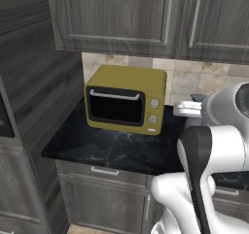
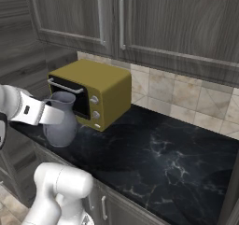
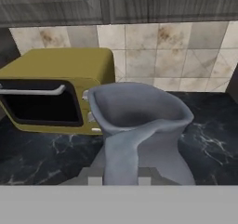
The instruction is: Move the chicken breast and apple from the top shelf to the second highest shelf to make space. Then, place the pitcher from the counter on the cleared top shelf.
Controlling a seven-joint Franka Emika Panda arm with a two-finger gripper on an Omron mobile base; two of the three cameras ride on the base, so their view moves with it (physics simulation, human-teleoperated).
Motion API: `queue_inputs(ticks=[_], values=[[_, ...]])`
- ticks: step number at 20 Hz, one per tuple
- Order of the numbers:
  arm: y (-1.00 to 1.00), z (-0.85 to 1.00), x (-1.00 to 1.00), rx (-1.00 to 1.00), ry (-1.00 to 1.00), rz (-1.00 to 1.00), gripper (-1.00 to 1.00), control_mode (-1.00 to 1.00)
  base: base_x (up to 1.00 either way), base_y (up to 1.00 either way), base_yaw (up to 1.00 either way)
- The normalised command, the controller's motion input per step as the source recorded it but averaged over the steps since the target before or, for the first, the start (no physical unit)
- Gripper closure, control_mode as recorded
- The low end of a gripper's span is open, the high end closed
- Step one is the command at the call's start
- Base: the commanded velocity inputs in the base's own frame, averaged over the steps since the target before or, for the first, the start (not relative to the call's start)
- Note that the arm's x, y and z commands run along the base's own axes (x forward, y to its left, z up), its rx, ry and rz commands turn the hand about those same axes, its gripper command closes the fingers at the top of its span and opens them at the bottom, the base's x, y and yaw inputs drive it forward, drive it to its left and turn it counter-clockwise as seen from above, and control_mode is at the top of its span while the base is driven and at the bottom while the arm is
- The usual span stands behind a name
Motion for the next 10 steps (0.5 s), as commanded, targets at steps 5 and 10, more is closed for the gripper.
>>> queue_inputs(ticks=[5, 10], values=[[0.0, 0.0, 0.0, 0.0, 0.0, 0.0, 1.0, 1.0, -0.47, 0.08, -0.19], [0.0, 0.0, 0.0, 0.0, 0.0, 0.0, 1.0, 1.0, -0.89, 0.16, -0.35]])
